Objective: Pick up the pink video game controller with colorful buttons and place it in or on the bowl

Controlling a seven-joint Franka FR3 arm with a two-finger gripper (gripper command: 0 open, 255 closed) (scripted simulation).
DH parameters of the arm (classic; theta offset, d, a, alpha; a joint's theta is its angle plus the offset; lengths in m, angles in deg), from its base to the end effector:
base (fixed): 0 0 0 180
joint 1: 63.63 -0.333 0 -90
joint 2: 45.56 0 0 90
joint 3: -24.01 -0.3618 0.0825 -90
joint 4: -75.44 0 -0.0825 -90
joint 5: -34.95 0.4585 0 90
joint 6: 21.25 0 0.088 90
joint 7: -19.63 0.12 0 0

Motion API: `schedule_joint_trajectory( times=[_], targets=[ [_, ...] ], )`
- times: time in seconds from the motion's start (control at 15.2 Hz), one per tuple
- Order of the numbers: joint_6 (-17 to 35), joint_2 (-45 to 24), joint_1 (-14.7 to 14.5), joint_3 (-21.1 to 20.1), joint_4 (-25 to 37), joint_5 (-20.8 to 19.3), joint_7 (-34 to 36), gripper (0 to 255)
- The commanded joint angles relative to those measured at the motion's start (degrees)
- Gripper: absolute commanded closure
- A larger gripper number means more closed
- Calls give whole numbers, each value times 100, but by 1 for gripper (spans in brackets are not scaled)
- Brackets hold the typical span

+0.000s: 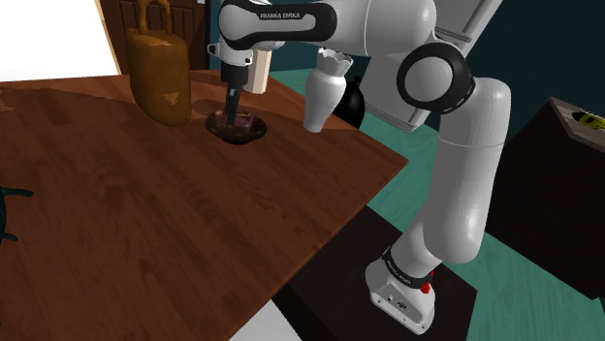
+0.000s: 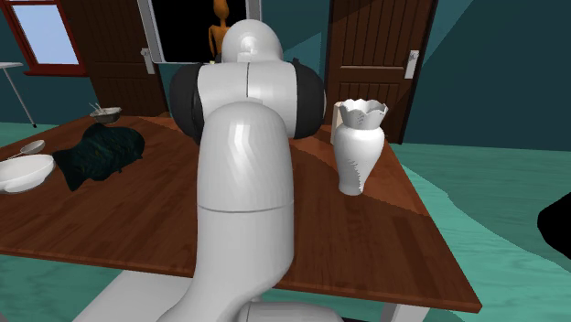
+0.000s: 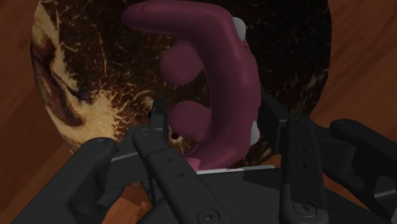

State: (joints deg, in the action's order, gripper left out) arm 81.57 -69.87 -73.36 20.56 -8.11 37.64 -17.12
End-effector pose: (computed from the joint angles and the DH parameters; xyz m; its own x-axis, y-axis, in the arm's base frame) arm 0.7433 0.1719 0.4401 0.6549 0.7551 -0.0287 0.7490 -0.6537 -0.1081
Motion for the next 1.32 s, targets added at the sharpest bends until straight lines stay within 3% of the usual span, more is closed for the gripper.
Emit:
schedule_joint_trajectory(
  times=[0.0,0.4,0.46,0.79,1.06,1.25],
  targets=[
    [64,22,-1,-1,-82,2,0,255],
    [64,22,-1,-1,-81,2,0,255],
    [64,22,-1,-1,-81,2,0,0],
    [64,22,-1,-1,-81,2,-1,0],
    [-687,-25,15,6,715,-6,12,0],
    [-687,-24,15,6,715,-6,12,0]
  ],
)
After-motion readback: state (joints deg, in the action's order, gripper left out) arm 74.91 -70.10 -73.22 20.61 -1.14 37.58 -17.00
